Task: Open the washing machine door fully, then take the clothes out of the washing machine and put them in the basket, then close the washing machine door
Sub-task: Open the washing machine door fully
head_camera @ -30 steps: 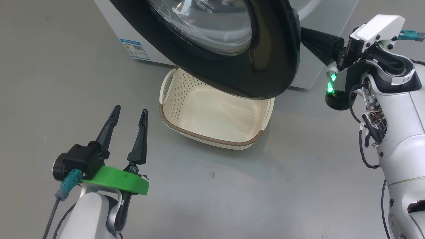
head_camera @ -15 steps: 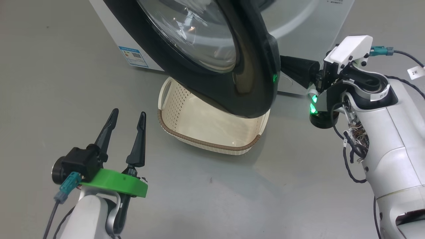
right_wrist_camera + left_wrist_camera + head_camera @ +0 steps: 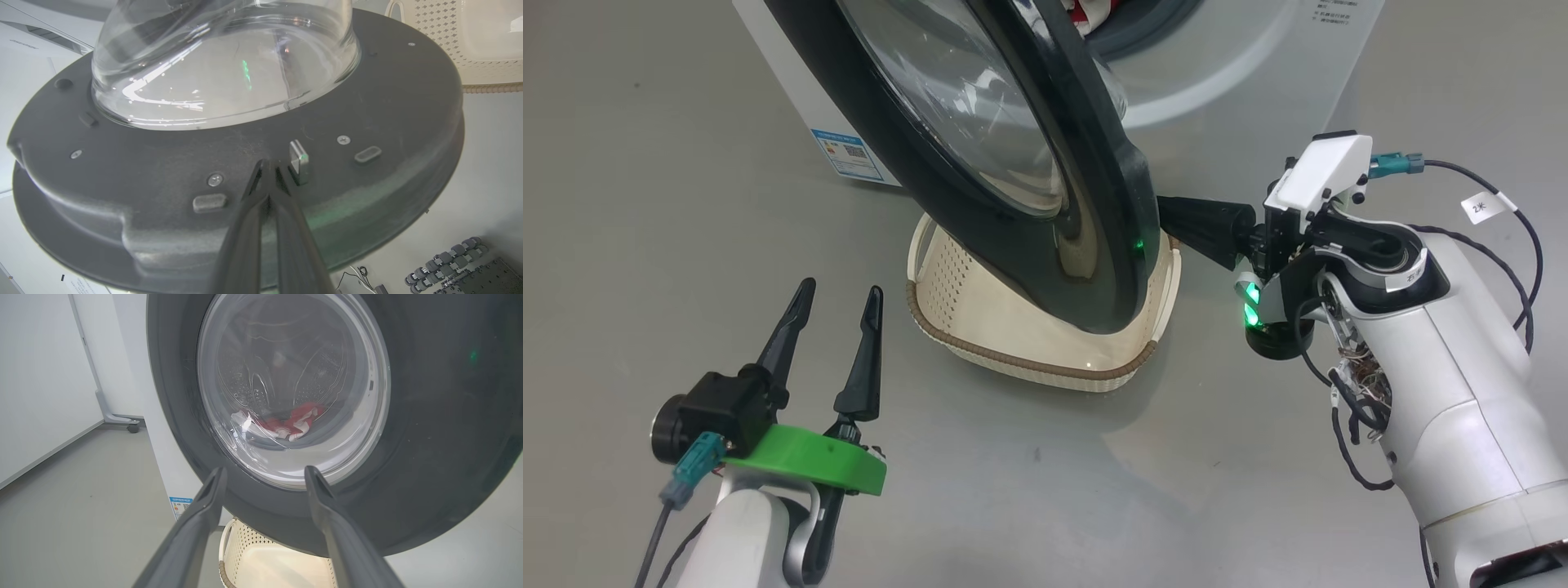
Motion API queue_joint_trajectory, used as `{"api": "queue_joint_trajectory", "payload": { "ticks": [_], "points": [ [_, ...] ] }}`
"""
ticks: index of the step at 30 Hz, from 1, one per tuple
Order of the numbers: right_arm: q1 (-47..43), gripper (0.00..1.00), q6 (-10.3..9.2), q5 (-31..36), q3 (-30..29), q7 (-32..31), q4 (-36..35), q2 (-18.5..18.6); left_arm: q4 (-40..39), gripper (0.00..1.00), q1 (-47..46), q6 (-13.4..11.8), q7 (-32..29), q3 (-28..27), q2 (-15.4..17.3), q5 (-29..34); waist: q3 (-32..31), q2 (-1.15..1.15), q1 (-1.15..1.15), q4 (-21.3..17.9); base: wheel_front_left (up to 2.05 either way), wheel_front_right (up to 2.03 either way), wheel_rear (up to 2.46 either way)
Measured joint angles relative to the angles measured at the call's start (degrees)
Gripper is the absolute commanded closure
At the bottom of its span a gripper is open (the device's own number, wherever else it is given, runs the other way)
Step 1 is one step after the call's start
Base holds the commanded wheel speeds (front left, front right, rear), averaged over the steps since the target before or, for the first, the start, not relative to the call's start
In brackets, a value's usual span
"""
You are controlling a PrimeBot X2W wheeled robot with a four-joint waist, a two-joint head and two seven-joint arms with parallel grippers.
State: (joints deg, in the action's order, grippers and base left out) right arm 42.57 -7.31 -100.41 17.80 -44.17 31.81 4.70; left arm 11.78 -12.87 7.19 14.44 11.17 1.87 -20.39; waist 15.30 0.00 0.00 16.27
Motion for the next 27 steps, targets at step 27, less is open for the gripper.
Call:
{"api": "queue_joint_trajectory", "payload": {
  "ticks": [27],
  "points": [
    [-6.45, 1.00, 0.00, -10.12, 12.91, -1.10, -9.79, -0.44, -0.27, 0.00, 1.15, 0.00, 0.00, 0.27, 0.01, 0.32, -1.48, 0.00, 0.00, 0.83, 0.00, 0.00, 0.00]
  ]
}}
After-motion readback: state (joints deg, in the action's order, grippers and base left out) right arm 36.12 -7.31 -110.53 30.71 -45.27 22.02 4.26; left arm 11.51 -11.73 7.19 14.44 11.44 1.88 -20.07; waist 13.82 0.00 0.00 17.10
